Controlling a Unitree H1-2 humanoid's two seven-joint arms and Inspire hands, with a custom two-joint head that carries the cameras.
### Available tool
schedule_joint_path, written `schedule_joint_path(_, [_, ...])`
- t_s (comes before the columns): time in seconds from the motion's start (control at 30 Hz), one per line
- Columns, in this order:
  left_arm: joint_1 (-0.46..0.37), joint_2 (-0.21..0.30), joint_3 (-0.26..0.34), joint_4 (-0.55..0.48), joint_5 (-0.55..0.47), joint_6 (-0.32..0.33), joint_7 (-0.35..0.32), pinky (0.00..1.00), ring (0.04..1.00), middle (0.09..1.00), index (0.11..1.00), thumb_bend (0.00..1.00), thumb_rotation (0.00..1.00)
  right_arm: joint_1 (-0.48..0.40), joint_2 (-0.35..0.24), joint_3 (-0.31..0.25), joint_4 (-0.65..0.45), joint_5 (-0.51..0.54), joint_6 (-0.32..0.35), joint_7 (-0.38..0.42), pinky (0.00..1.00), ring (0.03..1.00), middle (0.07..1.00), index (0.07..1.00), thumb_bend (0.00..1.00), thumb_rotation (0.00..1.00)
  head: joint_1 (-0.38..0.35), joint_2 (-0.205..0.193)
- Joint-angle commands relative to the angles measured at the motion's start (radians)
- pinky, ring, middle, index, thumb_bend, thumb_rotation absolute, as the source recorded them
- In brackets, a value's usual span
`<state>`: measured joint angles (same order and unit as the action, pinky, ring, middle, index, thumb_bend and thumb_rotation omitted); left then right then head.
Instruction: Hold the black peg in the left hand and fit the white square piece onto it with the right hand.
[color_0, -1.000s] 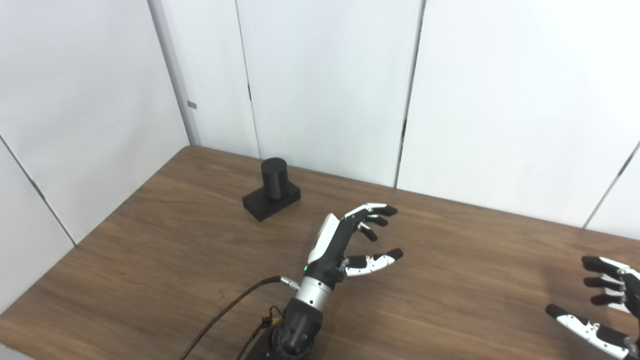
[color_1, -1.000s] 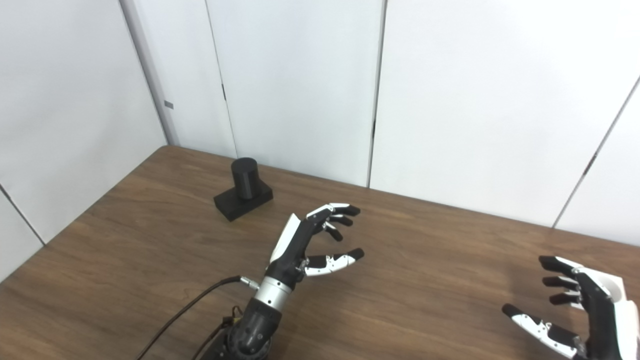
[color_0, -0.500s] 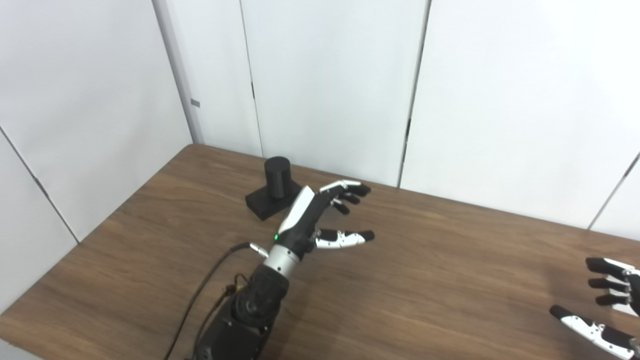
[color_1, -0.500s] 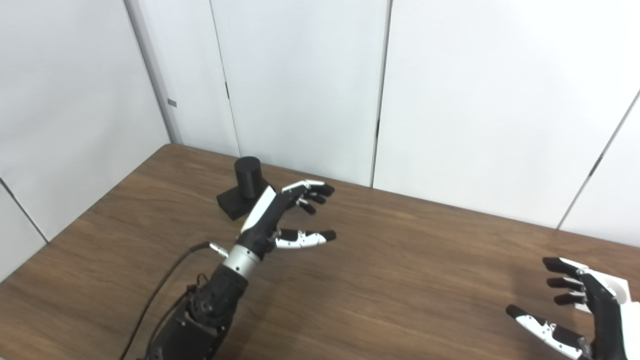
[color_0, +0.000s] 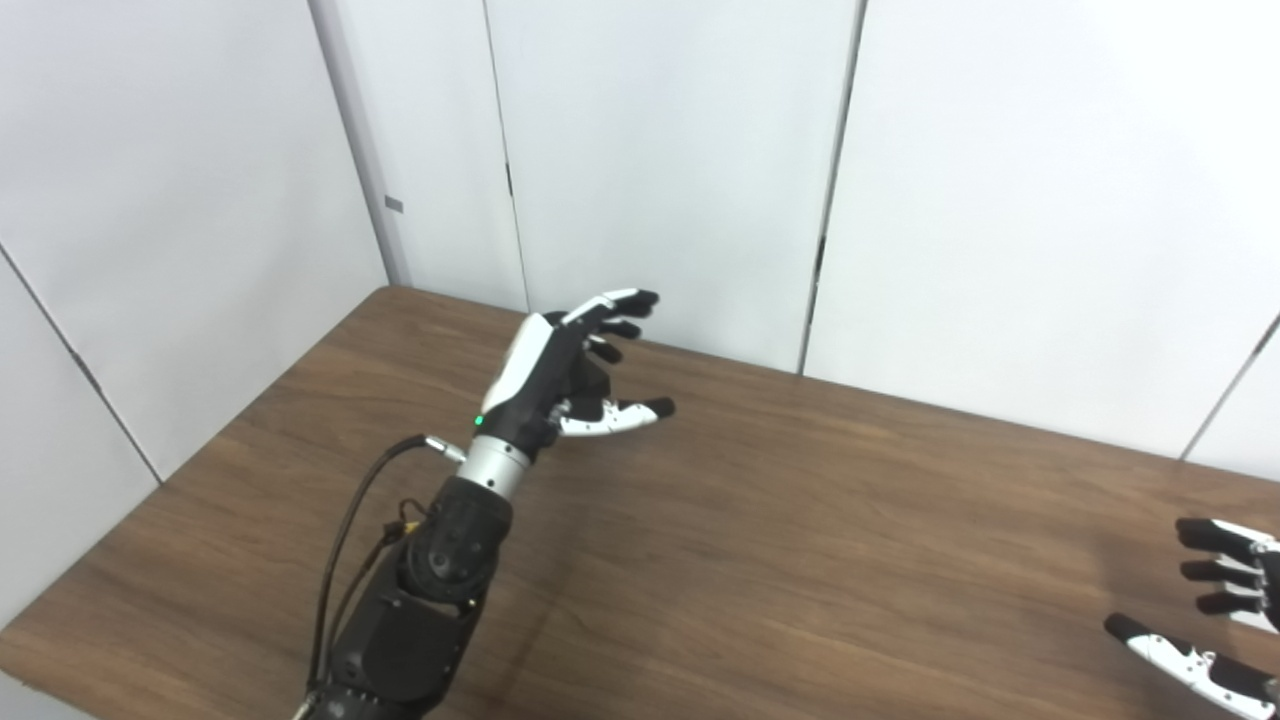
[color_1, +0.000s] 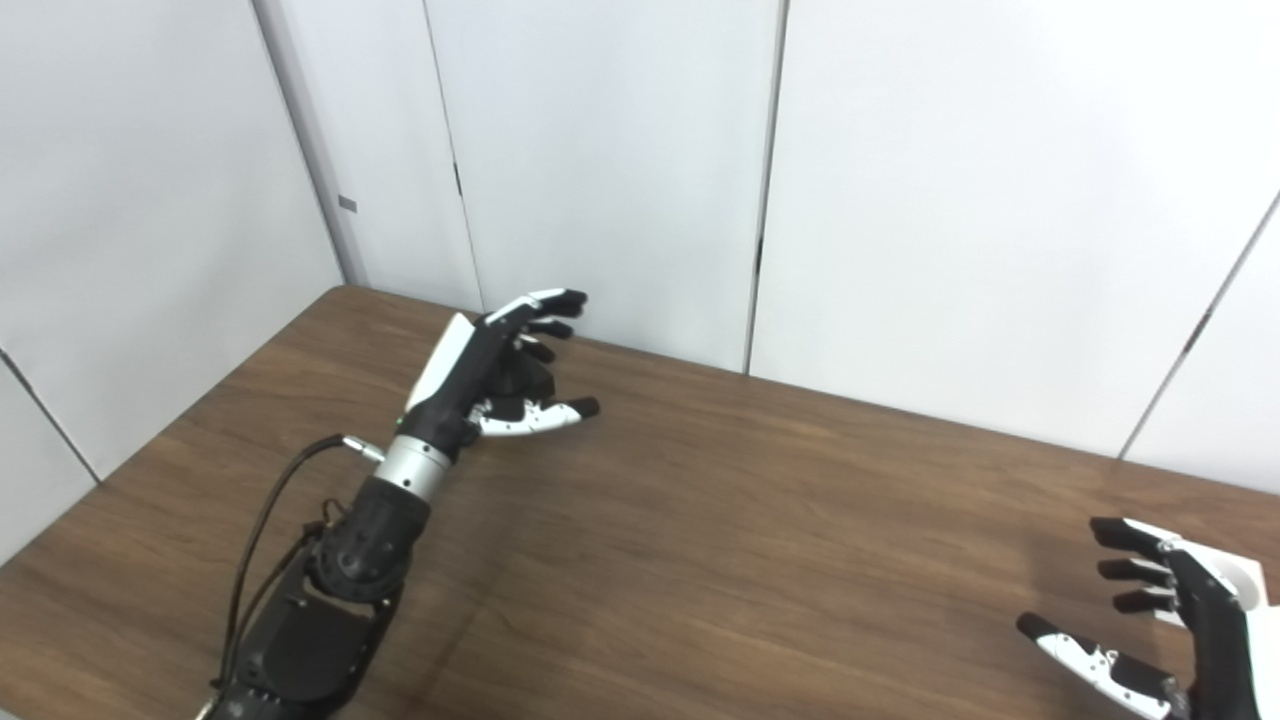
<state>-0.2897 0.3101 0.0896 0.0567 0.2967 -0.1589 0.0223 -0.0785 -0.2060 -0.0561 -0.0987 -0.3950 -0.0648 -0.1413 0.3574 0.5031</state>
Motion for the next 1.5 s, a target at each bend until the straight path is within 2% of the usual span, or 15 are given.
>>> schedule_joint_path(0.0, [-0.057,0.032,0.023,-0.032,0.008,-0.002,0.032,0.66,0.779,0.815,0.810,0.80,0.10,-0.024,-0.013,-0.010,-0.043,0.006,-0.013,-0.002,0.49,0.624,0.693,0.668,0.63,0.00,0.001,0.001])
schedule_joint_path(0.1, [-0.067,0.051,0.042,-0.028,0.040,0.021,0.047,0.69,0.786,0.810,0.820,0.80,0.14,-0.024,-0.010,-0.012,-0.048,0.011,-0.001,0.001,0.50,0.623,0.697,0.670,0.63,0.00,0.002,0.003])
schedule_joint_path(0.17, [-0.078,0.067,0.054,-0.013,0.033,0.013,0.050,0.69,0.797,0.815,0.832,0.81,0.18,-0.024,-0.009,-0.011,-0.052,0.012,0.008,0.003,0.51,0.631,0.706,0.674,0.63,0.00,-0.001,0.003])
schedule_joint_path(0.23, [-0.088,0.084,0.066,0.000,0.025,0.016,0.049,0.70,0.807,0.842,0.838,0.80,0.17,-0.023,-0.008,-0.008,-0.060,0.005,0.017,0.004,0.50,0.631,0.707,0.673,0.63,0.00,-0.001,0.004])
schedule_joint_path(0.4, [-0.111,0.117,0.070,0.012,0.108,0.078,0.081,0.77,0.856,0.883,0.850,0.83,0.27,-0.024,-0.012,-0.005,-0.062,0.006,0.000,0.001,0.49,0.619,0.696,0.667,0.63,0.00,-0.001,0.004])
schedule_joint_path(0.47, [-0.121,0.126,0.070,0.017,0.124,0.098,0.090,0.79,0.872,0.898,0.860,0.84,0.27,-0.024,-0.010,-0.007,-0.067,0.004,0.010,0.002,0.49,0.612,0.689,0.664,0.63,0.00,0.002,0.006])
schedule_joint_path(0.63, [-0.138,0.142,0.059,0.046,0.176,0.114,0.125,0.75,0.849,0.878,0.848,0.88,0.26,-0.022,-0.007,-0.006,-0.080,0.006,0.023,0.008,0.48,0.606,0.686,0.666,0.63,0.00,0.005,0.009])
schedule_joint_path(0.77, [-0.146,0.153,0.040,0.040,0.260,0.201,0.133,0.75,0.877,0.895,0.849,0.92,0.30,-0.023,-0.006,-0.006,-0.084,0.004,0.035,0.010,0.50,0.607,0.679,0.667,0.63,0.00,0.009,0.010])
schedule_joint_path(0.97, [-0.140,0.178,0.000,0.023,0.329,0.320,0.092,0.76,0.922,0.935,0.844,1.00,0.40,-0.021,-0.006,-0.004,-0.083,0.008,0.027,0.009,0.48,0.602,0.681,0.669,0.63,0.00,0.008,0.010])
schedule_joint_path(1.1, [-0.134,0.201,-0.039,0.017,0.368,0.393,0.045,0.86,0.973,0.987,0.861,1.00,0.49,-0.021,-0.004,-0.007,-0.092,0.011,0.043,0.012,0.49,0.609,0.697,0.672,0.62,0.00,0.011,0.013])
schedule_joint_path(1.2, [-0.133,0.214,-0.069,0.032,0.396,0.442,0.015,0.88,0.997,0.999,0.869,1.00,0.53,-0.021,-0.005,-0.005,-0.094,0.008,0.038,0.011,0.48,0.602,0.697,0.667,0.62,0.00,0.012,0.017])
schedule_joint_path(1.27, [-0.132,0.221,-0.083,0.045,0.405,0.458,0.007,0.89,1.000,1.000,0.870,1.00,0.54,-0.019,-0.002,-0.004,-0.110,0.001,0.058,0.015,0.49,0.605,0.693,0.670,0.62,0.00,0.011,0.018])
schedule_joint_path(1.47, [-0.137,0.233,-0.115,0.094,0.413,0.472,-0.001,0.90,1.000,1.000,0.871,1.00,0.60,-0.019,-0.004,-0.005,-0.110,0.009,0.051,0.016,0.48,0.593,0.685,0.669,0.62,0.00,0.009,0.022])
